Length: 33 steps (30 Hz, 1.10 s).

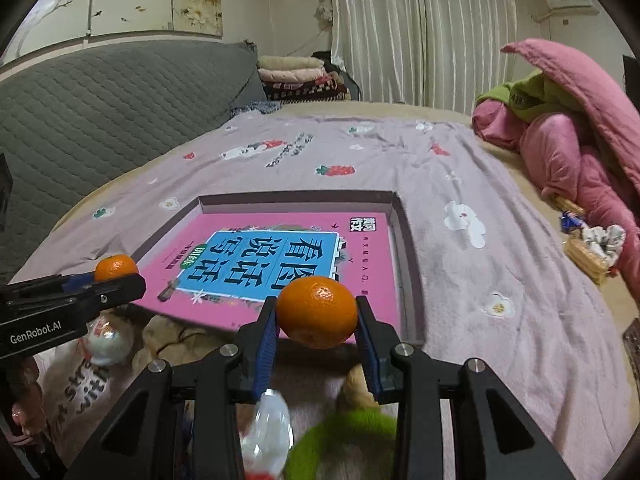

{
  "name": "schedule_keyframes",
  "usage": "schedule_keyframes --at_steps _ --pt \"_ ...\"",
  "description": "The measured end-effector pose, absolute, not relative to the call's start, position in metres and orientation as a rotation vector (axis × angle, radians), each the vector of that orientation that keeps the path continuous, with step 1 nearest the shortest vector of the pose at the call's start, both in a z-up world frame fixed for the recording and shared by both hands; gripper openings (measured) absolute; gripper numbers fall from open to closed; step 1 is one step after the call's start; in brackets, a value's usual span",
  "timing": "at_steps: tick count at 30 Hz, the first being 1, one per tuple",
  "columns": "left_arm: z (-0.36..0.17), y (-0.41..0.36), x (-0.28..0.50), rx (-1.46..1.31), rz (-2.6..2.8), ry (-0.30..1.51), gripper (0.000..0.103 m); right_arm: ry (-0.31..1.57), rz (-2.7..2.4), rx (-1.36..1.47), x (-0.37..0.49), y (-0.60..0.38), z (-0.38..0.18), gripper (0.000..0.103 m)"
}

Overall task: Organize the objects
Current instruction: 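Lift the orange with the right gripper and carry it over the tray, then lower the orange onto the workbook in the tray and open the right gripper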

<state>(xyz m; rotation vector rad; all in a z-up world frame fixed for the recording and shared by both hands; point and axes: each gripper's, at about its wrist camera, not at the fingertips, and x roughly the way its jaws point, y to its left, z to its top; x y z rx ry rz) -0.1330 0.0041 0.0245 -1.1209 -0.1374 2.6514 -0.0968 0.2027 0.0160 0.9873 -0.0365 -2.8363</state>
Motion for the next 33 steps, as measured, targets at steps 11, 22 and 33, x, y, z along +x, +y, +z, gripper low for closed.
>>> schedule_keyframes --at_steps 11,22,33 --pt "0.01 0.012 -0.166 -1.189 2.626 -0.076 0.039 -0.01 -2.777 1.106 -0.144 0.195 -0.004 0.037" --pt "-0.006 0.011 -0.175 -1.282 2.595 -0.056 0.04 -0.011 -2.737 1.18 -0.15 0.191 -0.017 0.038" --pt "-0.014 0.009 -0.176 -1.311 2.585 -0.063 0.04 -0.011 -2.749 1.185 -0.149 0.191 -0.017 0.038"
